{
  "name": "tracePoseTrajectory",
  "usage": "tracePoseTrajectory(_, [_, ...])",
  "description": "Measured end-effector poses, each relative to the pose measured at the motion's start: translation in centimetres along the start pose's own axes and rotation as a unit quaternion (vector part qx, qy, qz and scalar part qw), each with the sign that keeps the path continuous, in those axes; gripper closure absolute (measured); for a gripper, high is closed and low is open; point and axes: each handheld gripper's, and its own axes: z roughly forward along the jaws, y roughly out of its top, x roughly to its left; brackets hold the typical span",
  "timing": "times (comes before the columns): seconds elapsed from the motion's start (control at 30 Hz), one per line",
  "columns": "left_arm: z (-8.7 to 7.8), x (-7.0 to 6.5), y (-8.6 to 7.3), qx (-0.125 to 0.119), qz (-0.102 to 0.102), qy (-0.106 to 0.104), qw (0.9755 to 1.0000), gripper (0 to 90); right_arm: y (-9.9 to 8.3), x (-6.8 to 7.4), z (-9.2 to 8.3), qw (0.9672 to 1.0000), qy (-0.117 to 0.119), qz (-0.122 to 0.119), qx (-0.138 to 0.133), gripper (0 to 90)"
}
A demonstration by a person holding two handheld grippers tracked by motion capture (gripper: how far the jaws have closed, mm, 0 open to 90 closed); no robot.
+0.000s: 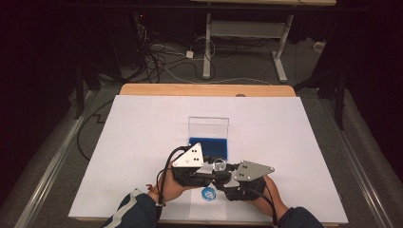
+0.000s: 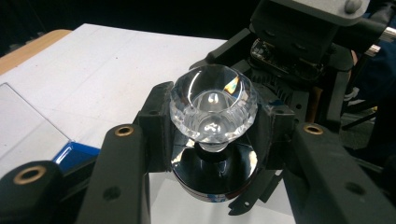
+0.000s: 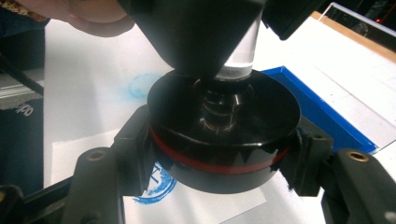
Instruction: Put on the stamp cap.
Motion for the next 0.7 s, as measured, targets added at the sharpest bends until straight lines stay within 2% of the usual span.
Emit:
tracePoseTrajectory(0.23, [-0.36,0.04,0.19,-0.007,0.0,0.001,1.0,54.1,0.0,0.17,0.14,1.0,-0.002,-0.004,0.0,29.9])
tracePoseTrajectory(0.4, [-0.59,-0.04,0.34,-0.01,0.004,0.003,0.9999,54.1,-0.02,0.22,0.15,1.0,-0.003,-0.006,-0.003,28.7])
tracePoseTrajectory(0.57, [-0.68,-0.17,0.41,-0.019,0.006,-0.012,0.9997,54.1,-0.07,0.3,0.17,1.0,-0.003,-0.008,-0.003,28.7])
tracePoseTrajectory(0.7, [-0.74,-0.37,0.49,-0.017,0.014,-0.013,0.9997,54.1,-0.18,0.21,0.15,1.0,-0.001,-0.005,-0.002,29.9])
